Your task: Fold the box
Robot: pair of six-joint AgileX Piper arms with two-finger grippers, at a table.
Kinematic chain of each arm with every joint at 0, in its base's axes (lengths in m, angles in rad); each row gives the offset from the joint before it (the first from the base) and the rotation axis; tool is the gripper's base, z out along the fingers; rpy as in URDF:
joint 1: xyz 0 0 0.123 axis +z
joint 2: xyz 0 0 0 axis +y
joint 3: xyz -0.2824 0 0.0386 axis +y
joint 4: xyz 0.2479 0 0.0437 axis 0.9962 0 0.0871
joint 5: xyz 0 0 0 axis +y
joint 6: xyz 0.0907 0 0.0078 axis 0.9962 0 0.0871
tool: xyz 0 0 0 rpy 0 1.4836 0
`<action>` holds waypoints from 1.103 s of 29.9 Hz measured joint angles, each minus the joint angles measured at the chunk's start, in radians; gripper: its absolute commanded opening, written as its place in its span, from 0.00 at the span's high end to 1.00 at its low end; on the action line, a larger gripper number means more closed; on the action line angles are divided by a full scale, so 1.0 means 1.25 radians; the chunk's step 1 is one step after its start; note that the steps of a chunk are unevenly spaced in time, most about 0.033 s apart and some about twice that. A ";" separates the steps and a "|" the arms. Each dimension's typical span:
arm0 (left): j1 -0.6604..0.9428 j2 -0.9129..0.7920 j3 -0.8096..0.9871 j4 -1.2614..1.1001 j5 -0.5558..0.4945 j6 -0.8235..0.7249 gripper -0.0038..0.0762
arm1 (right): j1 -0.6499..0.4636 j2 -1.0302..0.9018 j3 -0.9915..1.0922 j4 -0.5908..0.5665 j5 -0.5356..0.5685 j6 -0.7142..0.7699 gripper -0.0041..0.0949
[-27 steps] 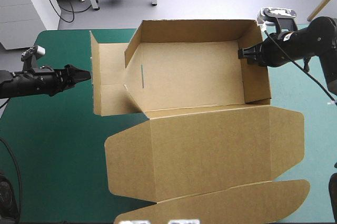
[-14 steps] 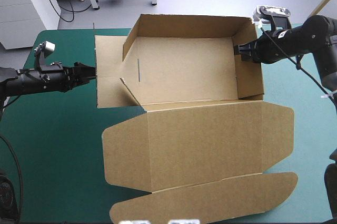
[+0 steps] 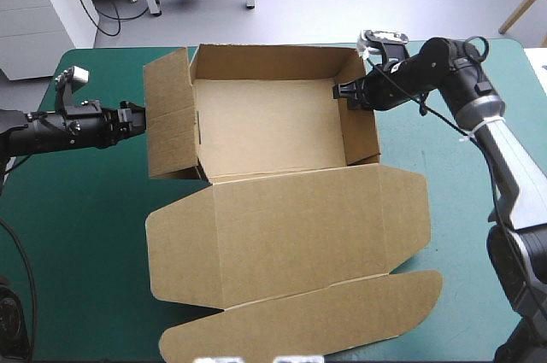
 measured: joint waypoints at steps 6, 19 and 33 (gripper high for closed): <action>0.000 -0.021 0.000 -0.016 0.001 0.012 0.25 | 0.032 0.055 0.000 0.000 -0.033 0.018 0.98; -0.083 -0.032 -0.001 -0.018 0.003 0.020 0.25 | 0.103 0.094 0.000 0.005 -0.095 0.033 0.98; -0.178 -0.033 -0.001 0.222 -0.007 -0.117 0.35 | 0.158 0.098 0.000 -0.069 -0.130 0.082 0.98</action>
